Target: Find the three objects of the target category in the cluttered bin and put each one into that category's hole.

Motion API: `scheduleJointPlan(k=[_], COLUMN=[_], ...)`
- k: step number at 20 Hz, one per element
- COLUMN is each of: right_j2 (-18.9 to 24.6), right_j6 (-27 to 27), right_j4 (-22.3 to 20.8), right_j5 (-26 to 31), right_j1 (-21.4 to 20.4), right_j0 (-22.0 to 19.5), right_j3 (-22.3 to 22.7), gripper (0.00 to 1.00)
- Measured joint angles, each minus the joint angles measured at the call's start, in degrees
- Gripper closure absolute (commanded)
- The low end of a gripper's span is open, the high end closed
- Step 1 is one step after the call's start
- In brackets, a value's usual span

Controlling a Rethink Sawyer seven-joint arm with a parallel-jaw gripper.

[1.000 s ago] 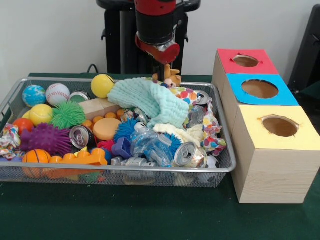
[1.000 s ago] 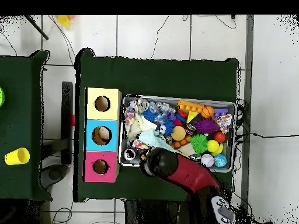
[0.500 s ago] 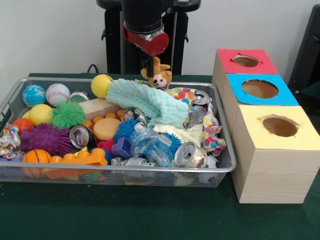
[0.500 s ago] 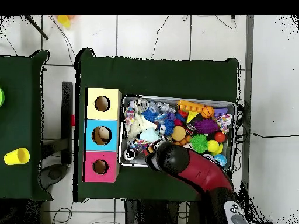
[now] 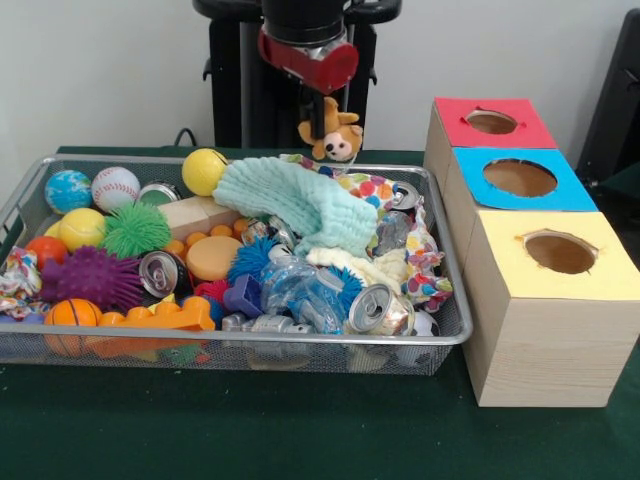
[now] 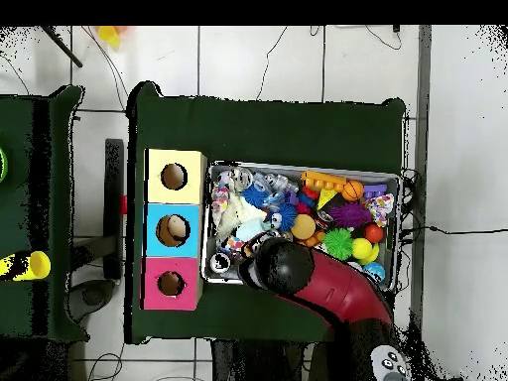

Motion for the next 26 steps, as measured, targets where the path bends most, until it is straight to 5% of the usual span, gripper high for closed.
scheduleJointPlan(k=[16,26], right_j2=[-1.09,-3.61], right_j6=[0.20,5.15], right_j4=[3.05,7.04], right_j5=[2.91,6.40], right_j1=[-3.01,-2.99], right_j0=[11.24,21.02], right_j3=[-1.39,-3.86], gripper=[1.00,1.00])
